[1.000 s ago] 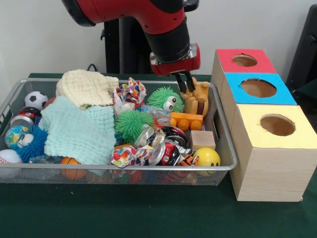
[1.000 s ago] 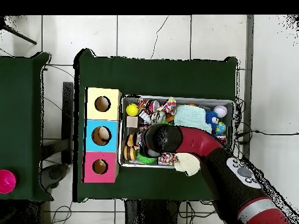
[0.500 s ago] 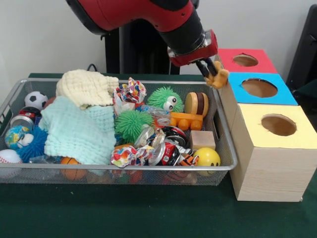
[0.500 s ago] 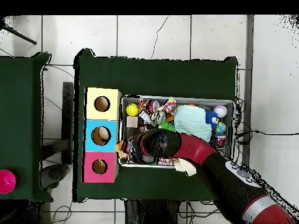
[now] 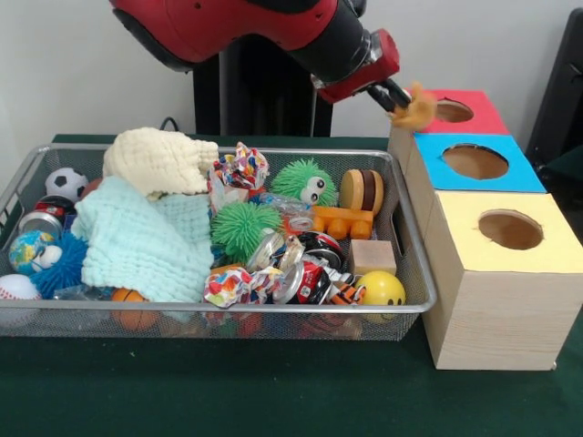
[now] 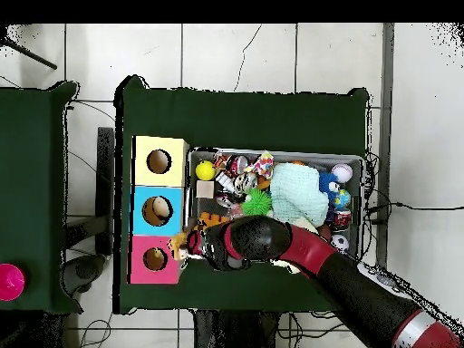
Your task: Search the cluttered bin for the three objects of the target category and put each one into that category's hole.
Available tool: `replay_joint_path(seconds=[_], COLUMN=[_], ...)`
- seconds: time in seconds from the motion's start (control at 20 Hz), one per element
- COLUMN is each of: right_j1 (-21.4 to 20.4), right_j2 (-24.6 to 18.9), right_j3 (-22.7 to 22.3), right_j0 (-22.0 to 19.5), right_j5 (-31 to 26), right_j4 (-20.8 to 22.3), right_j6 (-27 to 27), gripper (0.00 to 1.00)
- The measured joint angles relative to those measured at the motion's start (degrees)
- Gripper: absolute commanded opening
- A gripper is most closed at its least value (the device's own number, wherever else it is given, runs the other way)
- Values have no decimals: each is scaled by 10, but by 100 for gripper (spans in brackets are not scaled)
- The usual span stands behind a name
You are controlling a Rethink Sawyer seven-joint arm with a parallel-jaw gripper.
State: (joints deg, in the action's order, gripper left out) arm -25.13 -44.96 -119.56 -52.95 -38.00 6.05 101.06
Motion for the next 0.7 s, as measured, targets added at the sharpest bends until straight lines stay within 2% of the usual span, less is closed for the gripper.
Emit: replay_joint_path(seconds=[0.15, 0.7], right_j1=[26, 65], right_j2=[-28, -61], right_j3=[-18, -34], right_j0=[-21, -24], right_j5=[0, 0], right_j4=[-1, -1], right_j6=[0, 0], gripper=[0, 0])
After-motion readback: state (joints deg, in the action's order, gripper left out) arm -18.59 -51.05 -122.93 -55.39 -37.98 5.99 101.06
